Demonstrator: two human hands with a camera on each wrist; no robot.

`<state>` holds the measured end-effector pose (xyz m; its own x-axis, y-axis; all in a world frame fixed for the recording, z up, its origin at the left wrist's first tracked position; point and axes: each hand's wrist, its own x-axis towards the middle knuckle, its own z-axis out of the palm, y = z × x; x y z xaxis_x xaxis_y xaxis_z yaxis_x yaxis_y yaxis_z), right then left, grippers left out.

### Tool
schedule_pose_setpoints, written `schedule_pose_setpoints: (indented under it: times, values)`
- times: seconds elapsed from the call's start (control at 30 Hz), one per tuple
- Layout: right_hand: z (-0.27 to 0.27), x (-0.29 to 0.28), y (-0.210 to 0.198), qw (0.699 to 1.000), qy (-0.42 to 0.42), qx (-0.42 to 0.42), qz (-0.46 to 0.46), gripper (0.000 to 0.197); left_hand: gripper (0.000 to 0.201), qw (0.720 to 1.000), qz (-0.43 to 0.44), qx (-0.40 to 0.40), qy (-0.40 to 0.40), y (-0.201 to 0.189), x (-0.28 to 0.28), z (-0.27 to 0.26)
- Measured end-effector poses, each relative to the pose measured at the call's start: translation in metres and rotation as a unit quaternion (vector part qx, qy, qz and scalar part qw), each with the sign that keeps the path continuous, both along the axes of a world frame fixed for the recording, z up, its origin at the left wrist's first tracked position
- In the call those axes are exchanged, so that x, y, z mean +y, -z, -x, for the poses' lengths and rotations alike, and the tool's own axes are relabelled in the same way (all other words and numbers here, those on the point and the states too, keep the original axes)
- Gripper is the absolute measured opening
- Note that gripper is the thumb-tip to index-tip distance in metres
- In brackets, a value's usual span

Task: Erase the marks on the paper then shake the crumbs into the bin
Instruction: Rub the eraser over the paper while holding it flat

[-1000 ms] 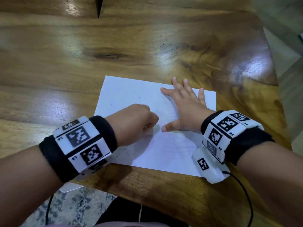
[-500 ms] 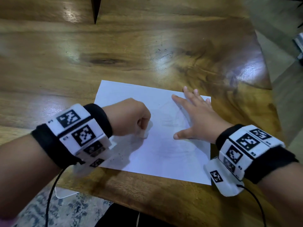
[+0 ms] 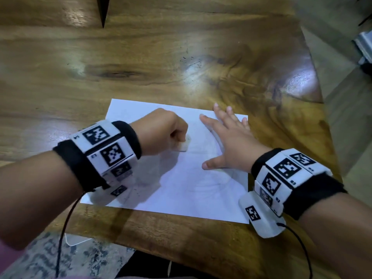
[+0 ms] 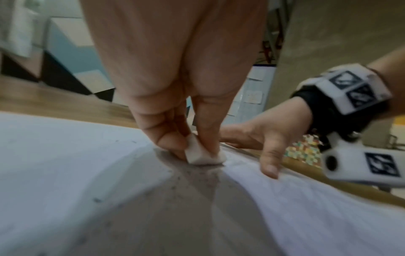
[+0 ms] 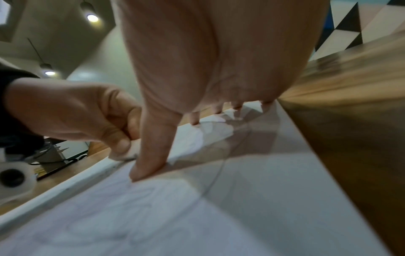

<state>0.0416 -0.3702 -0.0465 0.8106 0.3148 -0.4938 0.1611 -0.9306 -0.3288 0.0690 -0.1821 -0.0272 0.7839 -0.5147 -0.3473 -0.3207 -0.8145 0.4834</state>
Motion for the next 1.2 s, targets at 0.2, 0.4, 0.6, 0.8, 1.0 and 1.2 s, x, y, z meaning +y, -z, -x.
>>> schedule_pose_setpoints:
  times: [0.2,0.4,0.6,0.8,1.0,1.2]
  values:
    - [0.002,0.004,0.000,1.000,0.013,0.000,0.000,0.114,0.009,0.989,0.033,-0.087,-0.112,0.001,-0.018,-0.025]
    - [0.002,0.004,-0.001,1.000,0.012,0.009,0.011,0.115,0.006,1.000,-0.014,0.018,-0.014,-0.005,-0.009,-0.016]
    - [0.002,0.005,-0.002,1.000,0.013,0.011,0.010,0.115,0.007,0.997,0.002,-0.058,-0.059,-0.004,-0.021,-0.017]
    - [0.003,0.005,-0.003,1.000,0.016,0.009,0.007,0.115,0.003,0.999,-0.007,-0.026,0.033,-0.003,-0.007,-0.003]
    - [0.002,0.005,-0.003,1.000,0.012,0.005,0.004,0.114,0.006,0.997,-0.001,-0.073,-0.031,-0.005,-0.024,-0.021]
    - [0.001,0.004,-0.001,1.000,0.013,0.008,0.000,0.115,0.006,0.998,0.014,-0.010,0.053,0.001,-0.005,0.016]
